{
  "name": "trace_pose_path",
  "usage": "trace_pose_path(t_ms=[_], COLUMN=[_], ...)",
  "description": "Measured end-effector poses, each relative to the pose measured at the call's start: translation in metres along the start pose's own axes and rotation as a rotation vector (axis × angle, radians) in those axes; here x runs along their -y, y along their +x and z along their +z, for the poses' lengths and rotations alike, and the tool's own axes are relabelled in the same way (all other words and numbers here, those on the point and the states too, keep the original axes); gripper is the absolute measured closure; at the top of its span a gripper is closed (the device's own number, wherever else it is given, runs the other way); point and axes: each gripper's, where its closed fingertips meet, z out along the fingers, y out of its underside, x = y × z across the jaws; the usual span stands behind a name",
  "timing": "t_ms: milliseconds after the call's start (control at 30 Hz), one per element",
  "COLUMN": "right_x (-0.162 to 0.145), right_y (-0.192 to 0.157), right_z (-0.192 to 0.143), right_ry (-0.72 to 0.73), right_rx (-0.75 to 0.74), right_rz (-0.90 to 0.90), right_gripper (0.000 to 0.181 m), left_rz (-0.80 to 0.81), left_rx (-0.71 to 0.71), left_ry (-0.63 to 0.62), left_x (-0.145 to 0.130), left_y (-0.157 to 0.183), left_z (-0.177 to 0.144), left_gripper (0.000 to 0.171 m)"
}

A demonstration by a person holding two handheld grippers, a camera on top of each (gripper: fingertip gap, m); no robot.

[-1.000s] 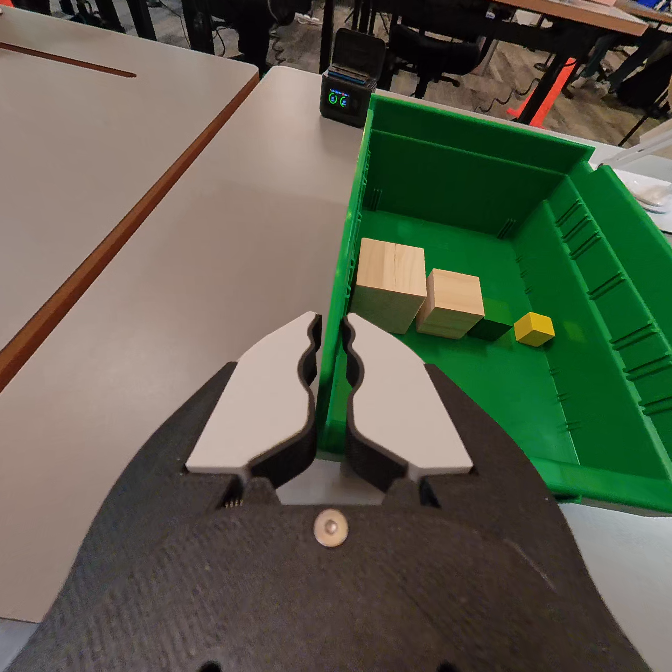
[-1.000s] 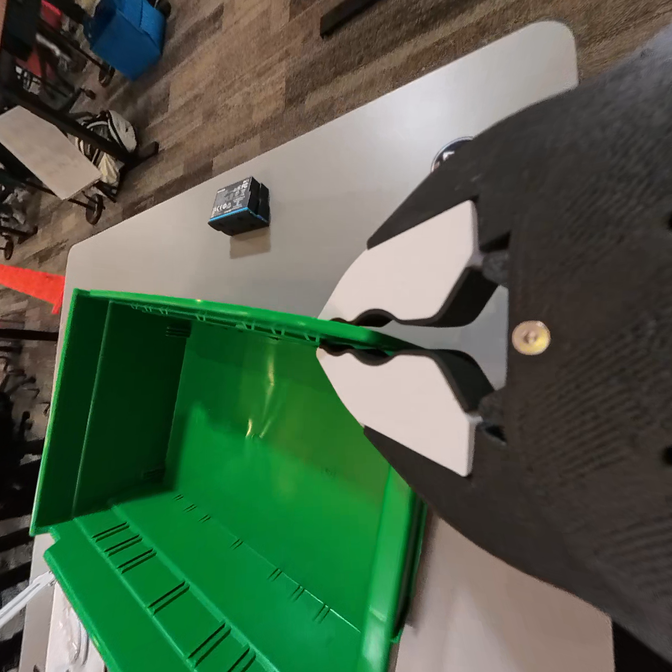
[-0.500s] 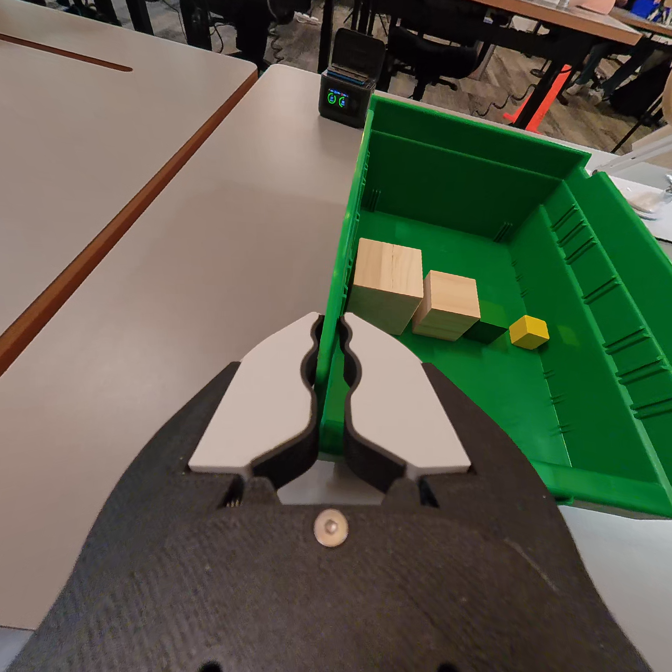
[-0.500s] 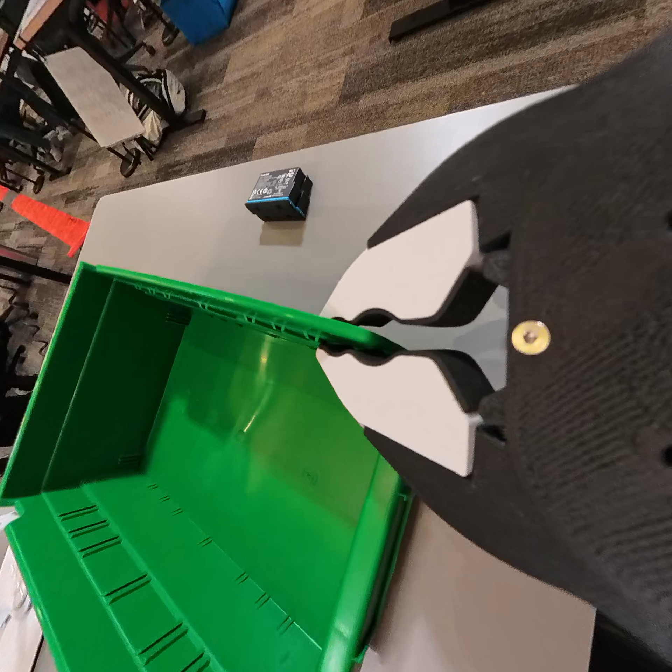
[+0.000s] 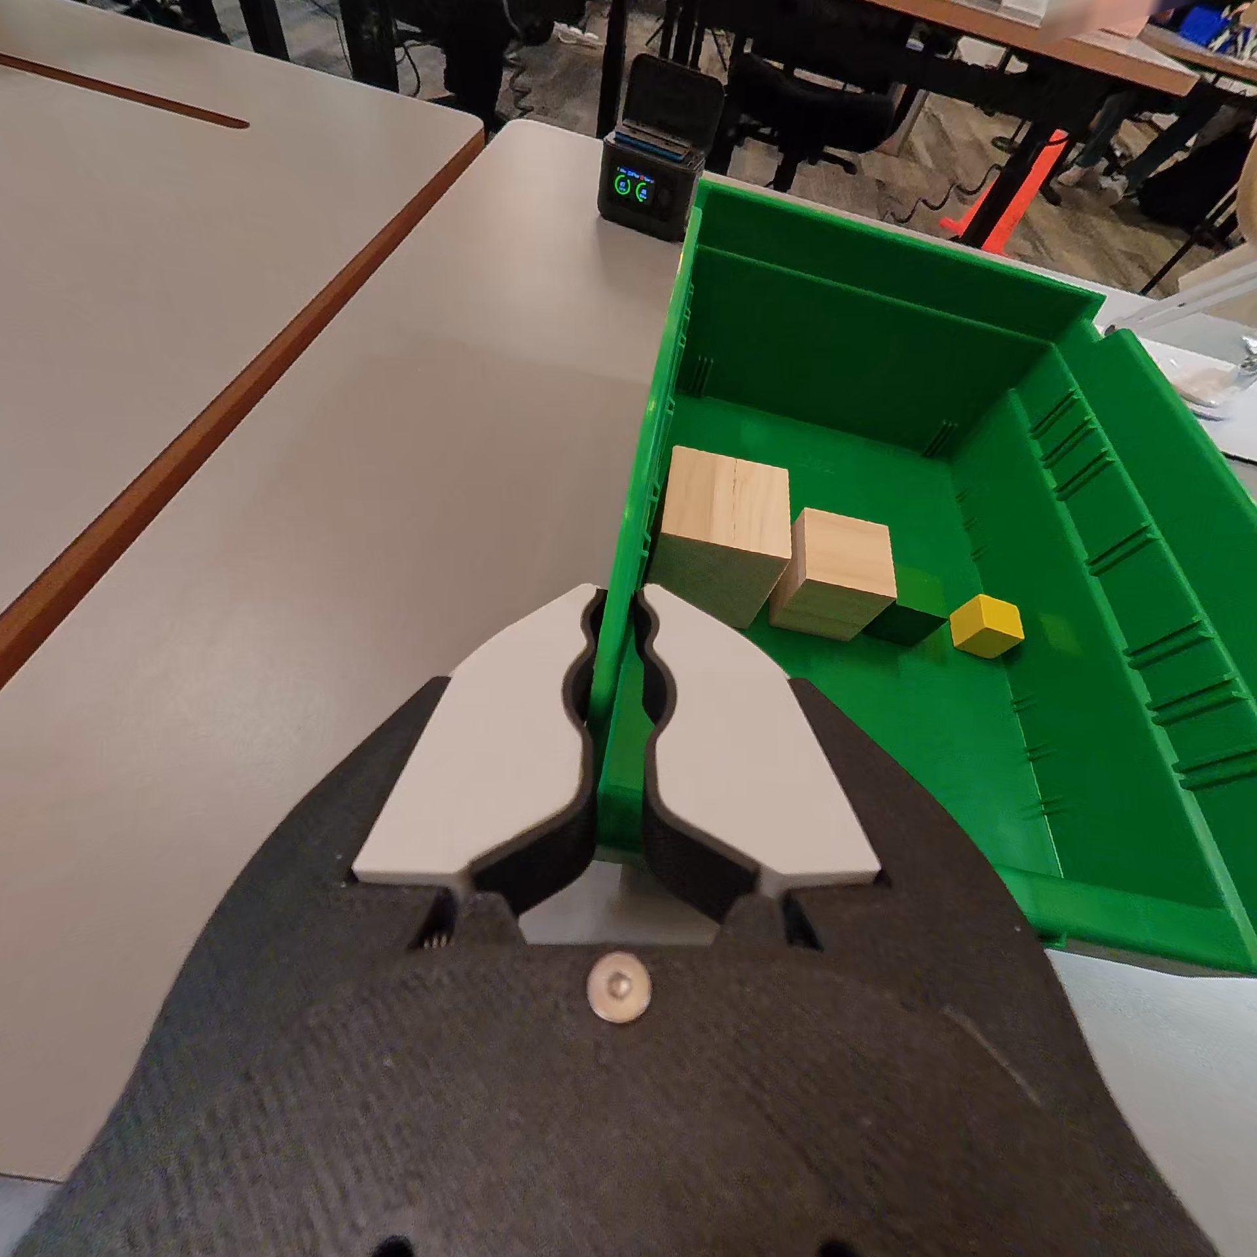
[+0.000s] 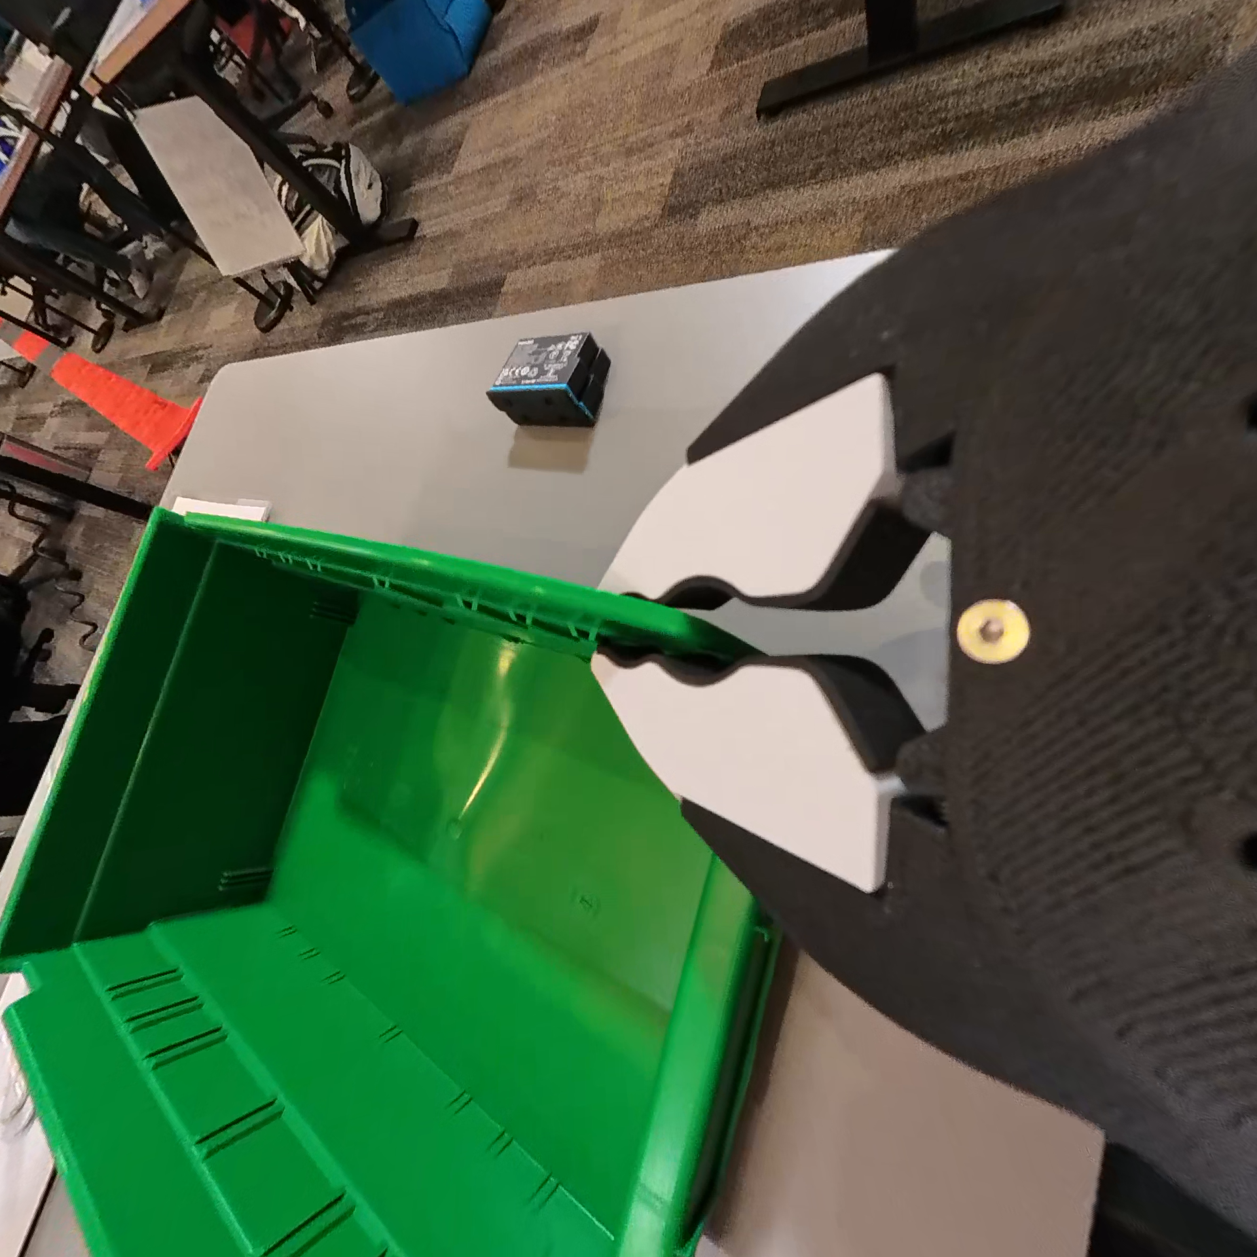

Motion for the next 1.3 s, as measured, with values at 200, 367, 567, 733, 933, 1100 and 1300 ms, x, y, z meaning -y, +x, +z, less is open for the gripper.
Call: trace_pose_path(t_ms=[200, 367, 567, 733, 933, 1100, 1300], right_x=[-0.002, -0.002, 0.000, 0.000, 0.004, 0.003, 0.004], right_y=[0.001, 0.004, 0.010, 0.014, 0.014, 0.014, 0.020], right_z=[0.008, 0.016, 0.019, 0.018, 0.012, 0.009, 0.004], right_ry=[0.009, 0.025, 0.028, 0.010, -0.003, -0.020, -0.011], right_rx=[0.018, 0.027, -0.042, -0.108, -0.134, -0.152, -0.169], right_rz=[0.026, 0.062, 0.097, 0.067, 0.050, 0.029, 0.056], right_gripper=[0.173, 0.174, 0.170, 0.167, 0.162, 0.158, 0.154], left_rz=[-0.008, -0.013, -0.014, -0.017, -0.019, -0.022, -0.030], left_rx=[-0.003, -0.005, -0.004, -0.007, -0.008, -0.009, -0.013], left_ry=[0.001, 0.001, -0.001, -0.001, -0.001, -0.003, -0.002], left_x=[0.000, 0.000, 0.000, 0.000, 0.000, -0.001, -0.001], left_y=[0.000, 0.000, 0.000, 0.000, 0.000, 0.000, 0.000], left_z=[0.000, 0.000, 0.000, 0.000, 0.000, 0.000, 0.000], left_gripper=[0.164, 0.164, 0.164, 0.164, 0.164, 0.164, 0.164])
